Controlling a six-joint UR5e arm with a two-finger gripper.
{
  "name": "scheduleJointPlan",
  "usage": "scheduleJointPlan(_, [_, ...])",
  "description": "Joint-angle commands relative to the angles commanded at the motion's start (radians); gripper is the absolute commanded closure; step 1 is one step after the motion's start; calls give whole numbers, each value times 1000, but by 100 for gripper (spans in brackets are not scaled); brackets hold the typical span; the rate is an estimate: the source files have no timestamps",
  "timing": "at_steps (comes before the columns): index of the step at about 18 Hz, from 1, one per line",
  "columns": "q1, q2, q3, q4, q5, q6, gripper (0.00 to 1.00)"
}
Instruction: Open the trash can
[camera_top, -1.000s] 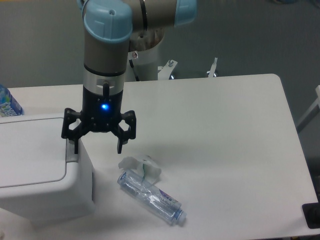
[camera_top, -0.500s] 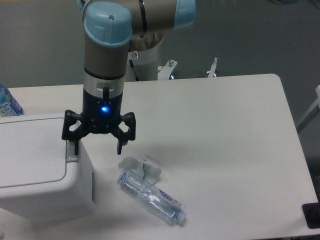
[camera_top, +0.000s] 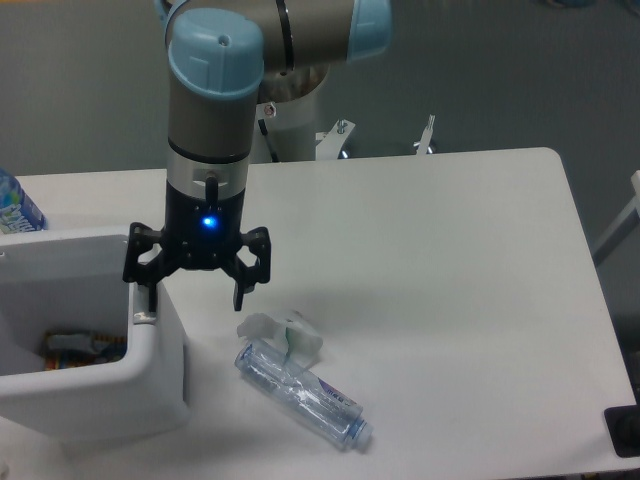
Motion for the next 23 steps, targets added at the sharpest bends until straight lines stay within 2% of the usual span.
scheduleJointPlan(3, [2, 2, 21, 2, 3, 6, 0])
scheduleJointPlan(6, [11, 0, 75, 29, 21, 12, 0])
scheduleJointPlan(8, [31, 3, 87, 34, 107, 20, 0])
scheduleJointPlan(10, [40, 9, 84, 26, 258, 66, 0])
scheduleJointPlan(13, [80, 12, 75, 6, 385, 185, 0])
scheduleJointPlan(16, [150, 34, 58, -90, 446, 326, 0])
scheduleJointPlan(18, [195, 52, 45, -142, 468, 516, 0])
scheduleJointPlan(20, [221, 57, 26, -146, 471, 630, 0])
scheduleJointPlan(23, [271, 57, 23, -143, 469, 676, 0])
